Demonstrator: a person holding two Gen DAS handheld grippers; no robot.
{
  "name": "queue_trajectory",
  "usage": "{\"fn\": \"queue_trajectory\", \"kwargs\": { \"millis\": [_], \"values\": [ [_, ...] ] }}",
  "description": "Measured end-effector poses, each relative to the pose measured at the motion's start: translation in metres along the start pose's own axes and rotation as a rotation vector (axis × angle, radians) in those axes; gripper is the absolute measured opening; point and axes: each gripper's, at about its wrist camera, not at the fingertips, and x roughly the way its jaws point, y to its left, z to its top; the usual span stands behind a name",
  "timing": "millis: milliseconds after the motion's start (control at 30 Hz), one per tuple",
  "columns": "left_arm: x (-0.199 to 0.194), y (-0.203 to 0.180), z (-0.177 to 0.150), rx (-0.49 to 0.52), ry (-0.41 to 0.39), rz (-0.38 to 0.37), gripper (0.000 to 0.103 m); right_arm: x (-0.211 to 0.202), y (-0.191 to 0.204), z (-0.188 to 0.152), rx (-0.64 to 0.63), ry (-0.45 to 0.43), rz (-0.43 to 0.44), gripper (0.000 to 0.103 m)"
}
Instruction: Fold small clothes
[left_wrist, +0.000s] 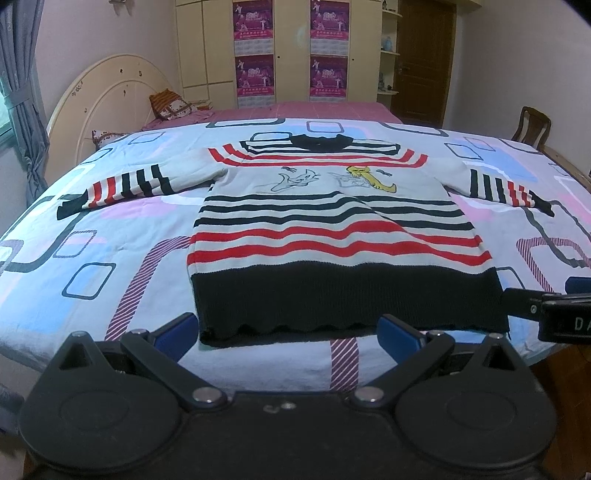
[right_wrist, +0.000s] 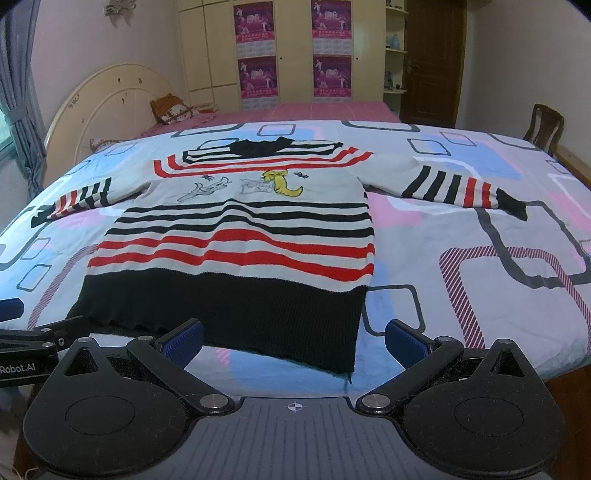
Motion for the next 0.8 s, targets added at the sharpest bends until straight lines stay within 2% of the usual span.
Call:
{"fn": "queue_trajectory", "kwargs": {
  "millis": [800],
  "values": [
    [0.0007, -0.0034, -0.0002, -0.001, 0.001, 0.008, 0.103, -0.0005, -0.0041, 0.0011, 0.001, -0.003, 0.005, 0.103]
  ]
}}
